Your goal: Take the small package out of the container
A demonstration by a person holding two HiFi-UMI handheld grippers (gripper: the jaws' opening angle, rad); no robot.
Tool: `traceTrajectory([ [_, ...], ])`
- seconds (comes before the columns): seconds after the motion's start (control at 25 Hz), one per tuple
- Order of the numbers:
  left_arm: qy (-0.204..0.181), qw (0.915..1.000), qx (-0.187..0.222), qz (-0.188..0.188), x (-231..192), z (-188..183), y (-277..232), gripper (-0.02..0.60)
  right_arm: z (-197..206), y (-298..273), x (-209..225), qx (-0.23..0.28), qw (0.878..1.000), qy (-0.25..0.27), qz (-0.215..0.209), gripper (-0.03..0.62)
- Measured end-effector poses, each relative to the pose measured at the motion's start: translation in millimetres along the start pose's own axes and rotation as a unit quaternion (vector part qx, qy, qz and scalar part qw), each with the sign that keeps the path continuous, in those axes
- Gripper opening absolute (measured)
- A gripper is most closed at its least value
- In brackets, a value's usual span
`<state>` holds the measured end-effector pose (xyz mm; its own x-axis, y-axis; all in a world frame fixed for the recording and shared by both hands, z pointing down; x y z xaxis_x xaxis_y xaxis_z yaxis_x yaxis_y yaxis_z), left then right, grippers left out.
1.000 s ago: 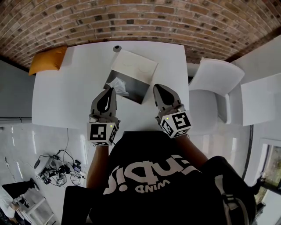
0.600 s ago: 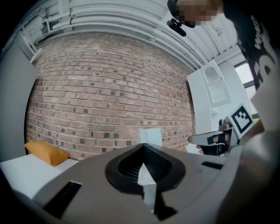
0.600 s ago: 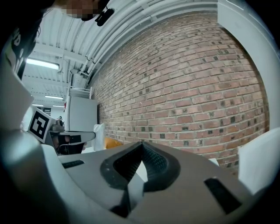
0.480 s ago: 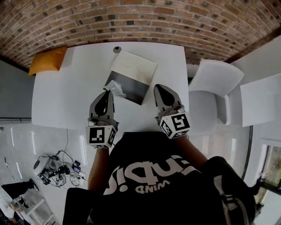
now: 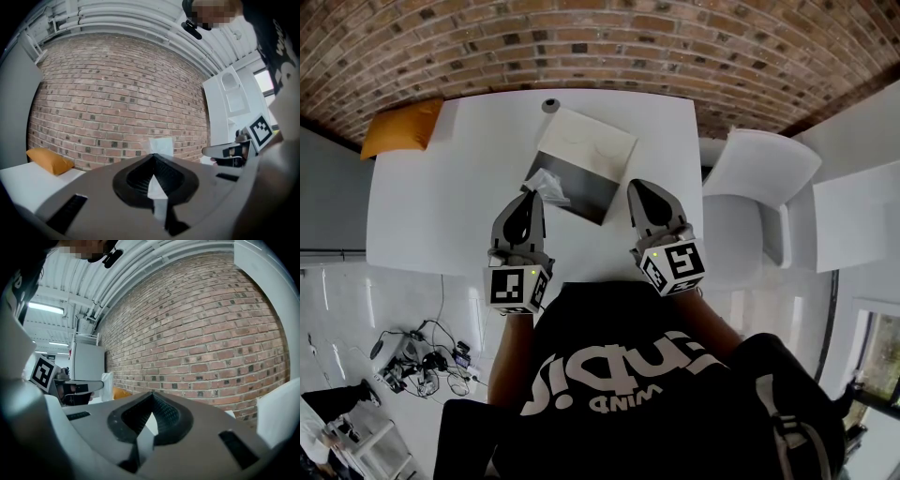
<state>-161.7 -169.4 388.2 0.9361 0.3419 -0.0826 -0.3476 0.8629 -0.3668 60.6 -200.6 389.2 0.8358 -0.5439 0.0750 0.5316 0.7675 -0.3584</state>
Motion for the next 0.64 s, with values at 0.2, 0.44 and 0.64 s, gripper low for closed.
traceTrajectory([
  [0.2, 0.006, 0.9996, 0.029, 0.001, -1.2, -2.4, -2.9, 0.009, 0.8, -1.3, -0.2, -0.002, 1.0, 0.0, -0.002, -0.002],
  [0.44, 0.004, 0.9996, 0.026, 0.005, 1.8, -1.6, -3.5, 0.008, 1.1, 0.0, 1.8, -0.002, 1.0, -0.001, -0.001, -0.002],
  [0.64, 0.018, 0.9996, -0.022, 0.003, 3.4, 5.1, -1.2, 0.008, 2.5, 0.4, 1.2, -0.002, 1.0, -0.003, -0.005, -0.002],
])
Point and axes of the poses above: the fingertips, and each gripper's own axes: y backward along the fingers, x to its right, z out of its underside, the point moved 6 cm from there along y, backward along the fingers, and after that the axes turned 15 degrees about -x, right-handed, at the moved point
